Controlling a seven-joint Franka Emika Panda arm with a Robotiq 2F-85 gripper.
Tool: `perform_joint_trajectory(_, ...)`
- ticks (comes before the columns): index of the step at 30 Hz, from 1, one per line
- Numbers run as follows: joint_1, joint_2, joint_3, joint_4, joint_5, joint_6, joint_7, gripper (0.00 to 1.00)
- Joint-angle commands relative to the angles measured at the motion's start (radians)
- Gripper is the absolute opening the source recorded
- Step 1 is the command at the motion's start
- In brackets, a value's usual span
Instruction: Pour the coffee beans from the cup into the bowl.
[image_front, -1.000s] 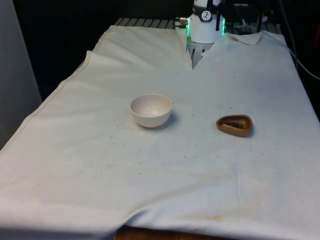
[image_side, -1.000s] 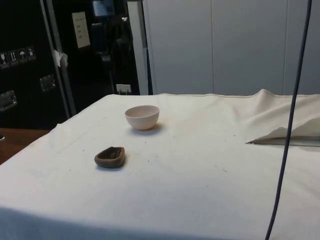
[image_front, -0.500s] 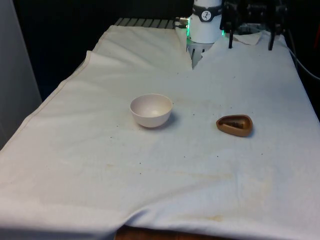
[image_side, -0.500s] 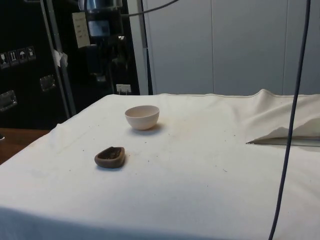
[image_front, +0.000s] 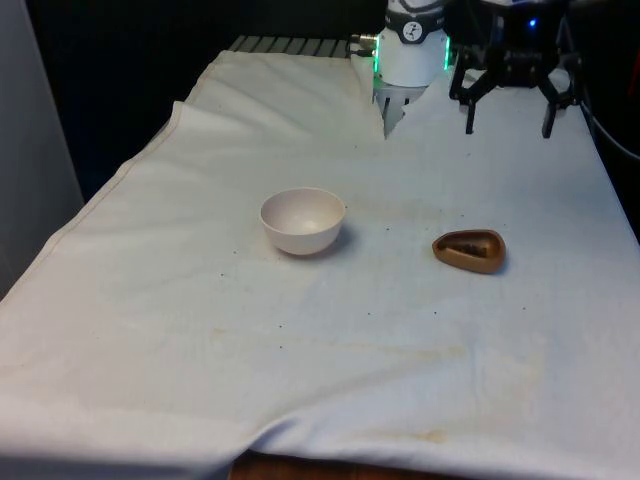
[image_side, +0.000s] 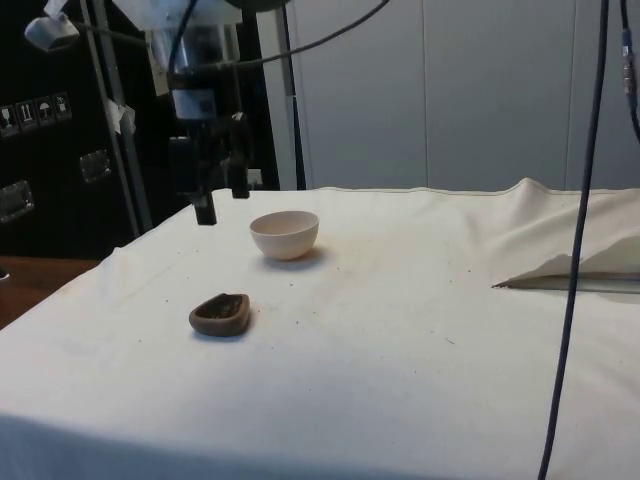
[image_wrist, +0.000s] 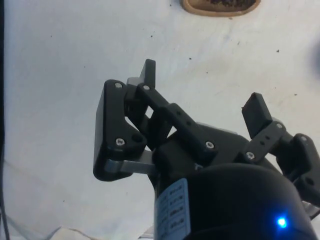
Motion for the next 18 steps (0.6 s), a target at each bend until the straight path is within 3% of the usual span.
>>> perform_joint_trajectory(1,0.004,0.006,-0.001,-0.006,-0.016,0.022,0.007,1.00)
perform_joint_trajectory(3,0.000,0.013,0.004,-0.004,-0.016,0.018,0.000,1.00)
perform_joint_trajectory(10,0.011,0.055,0.006,0.000,-0.080,0.066,0.024,1.00)
perform_joint_trajectory(11,0.002,0.052,0.013,-0.002,-0.067,0.060,0.011,1.00)
perform_joint_trajectory(12,0.011,0.060,0.008,0.002,-0.089,0.070,0.029,1.00)
perform_joint_trajectory(18,0.012,0.096,0.020,0.016,-0.152,0.094,0.068,1.00)
